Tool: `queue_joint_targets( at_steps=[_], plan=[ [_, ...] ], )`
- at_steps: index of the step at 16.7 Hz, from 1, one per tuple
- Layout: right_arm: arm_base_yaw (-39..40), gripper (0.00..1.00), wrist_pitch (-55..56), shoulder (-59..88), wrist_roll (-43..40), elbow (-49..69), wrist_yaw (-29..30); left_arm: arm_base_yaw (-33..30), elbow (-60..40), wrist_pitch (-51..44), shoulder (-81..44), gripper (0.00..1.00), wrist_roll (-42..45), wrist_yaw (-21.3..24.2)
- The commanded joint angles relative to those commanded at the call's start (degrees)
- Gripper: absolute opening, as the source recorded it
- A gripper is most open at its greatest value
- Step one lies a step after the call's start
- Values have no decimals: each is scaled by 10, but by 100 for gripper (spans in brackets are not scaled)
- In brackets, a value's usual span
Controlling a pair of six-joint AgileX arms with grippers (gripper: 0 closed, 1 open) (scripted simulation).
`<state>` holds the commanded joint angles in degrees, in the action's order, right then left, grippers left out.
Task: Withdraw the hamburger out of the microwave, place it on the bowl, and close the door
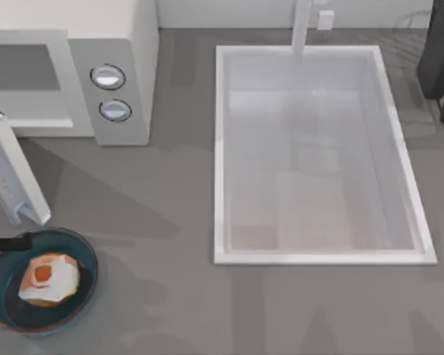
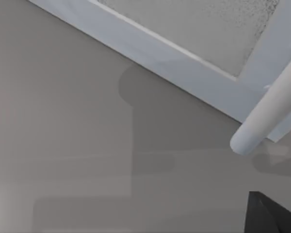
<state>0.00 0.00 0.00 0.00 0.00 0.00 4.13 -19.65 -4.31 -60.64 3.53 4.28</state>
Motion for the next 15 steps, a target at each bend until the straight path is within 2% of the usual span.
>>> queue_joint_targets(
  at_steps=[4, 11, 15],
  plan=[
    [0, 100, 0, 0, 0, 0, 0, 0, -19, 11, -25, 0, -1, 1],
    [0, 100, 0, 0, 0, 0, 0, -15, -136, 90, -238, 0, -9, -8],
    [0, 100, 0, 0, 0, 0, 0, -21, -175, 118, -293, 0, -12, -11]
  ],
)
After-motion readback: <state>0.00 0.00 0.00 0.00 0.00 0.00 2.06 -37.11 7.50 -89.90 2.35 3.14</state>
